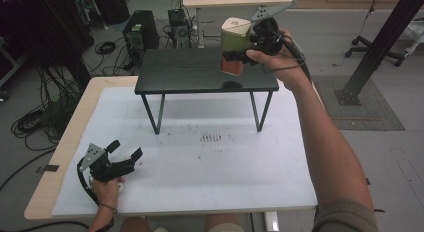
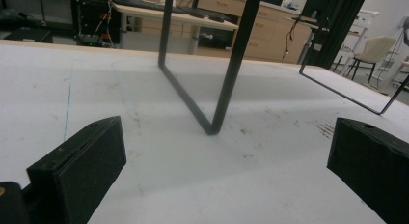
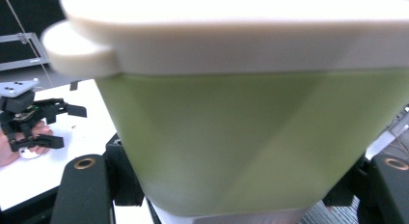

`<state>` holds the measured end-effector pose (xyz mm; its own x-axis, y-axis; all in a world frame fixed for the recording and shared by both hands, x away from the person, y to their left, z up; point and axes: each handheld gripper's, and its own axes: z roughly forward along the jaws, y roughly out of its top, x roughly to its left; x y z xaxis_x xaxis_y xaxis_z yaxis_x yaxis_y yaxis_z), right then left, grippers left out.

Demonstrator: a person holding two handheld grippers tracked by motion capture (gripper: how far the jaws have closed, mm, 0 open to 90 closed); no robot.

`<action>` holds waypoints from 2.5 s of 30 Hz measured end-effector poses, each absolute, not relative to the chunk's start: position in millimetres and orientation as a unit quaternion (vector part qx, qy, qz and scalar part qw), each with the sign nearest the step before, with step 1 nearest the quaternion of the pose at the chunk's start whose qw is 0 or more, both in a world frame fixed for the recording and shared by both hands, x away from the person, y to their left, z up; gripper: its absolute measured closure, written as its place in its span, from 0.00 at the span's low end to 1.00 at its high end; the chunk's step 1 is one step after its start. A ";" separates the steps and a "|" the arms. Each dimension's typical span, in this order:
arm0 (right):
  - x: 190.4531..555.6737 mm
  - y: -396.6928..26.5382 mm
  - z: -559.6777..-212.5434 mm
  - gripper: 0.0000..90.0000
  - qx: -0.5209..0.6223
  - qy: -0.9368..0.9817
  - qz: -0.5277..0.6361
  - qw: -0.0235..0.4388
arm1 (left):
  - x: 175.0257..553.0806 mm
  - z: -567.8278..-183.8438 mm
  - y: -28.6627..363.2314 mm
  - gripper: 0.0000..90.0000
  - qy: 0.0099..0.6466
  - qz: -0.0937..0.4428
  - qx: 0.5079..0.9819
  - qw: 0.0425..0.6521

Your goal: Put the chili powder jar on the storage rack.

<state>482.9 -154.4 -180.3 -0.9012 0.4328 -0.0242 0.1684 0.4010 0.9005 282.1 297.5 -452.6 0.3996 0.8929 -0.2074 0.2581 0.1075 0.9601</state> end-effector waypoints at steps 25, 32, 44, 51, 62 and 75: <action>497.7 -151.8 -215.7 0.33 0.216 0.826 0.508 0.116 | 282.0 -452.6 296.2 0.00 0.472 0.278 0.611 0.572; 495.7 -153.9 -217.1 0.33 0.211 0.824 0.511 0.123 | 282.2 -452.7 295.8 0.00 0.472 0.278 0.612 0.570; 496.1 -154.3 -217.7 0.33 0.211 0.823 0.513 0.123 | 282.2 -452.8 296.0 0.00 0.473 0.278 0.612 0.570; 496.3 -154.2 -217.6 0.33 0.211 0.824 0.512 0.123 | 282.2 -452.8 296.1 0.00 0.473 0.278 0.611 0.571; 496.4 -154.2 -217.4 0.33 0.210 0.824 0.512 0.122 | 282.2 -452.8 295.7 0.00 0.472 0.278 0.612 0.570; 496.1 -154.0 -217.4 0.33 0.210 0.824 0.511 0.123 | 282.3 -452.8 295.7 0.00 0.472 0.278 0.613 0.570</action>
<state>496.1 -154.0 -217.4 -0.8813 0.4724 0.0117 0.2203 0.3888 0.8946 282.3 295.7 -452.8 0.4001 0.8949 -0.1975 0.2618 0.0949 0.9604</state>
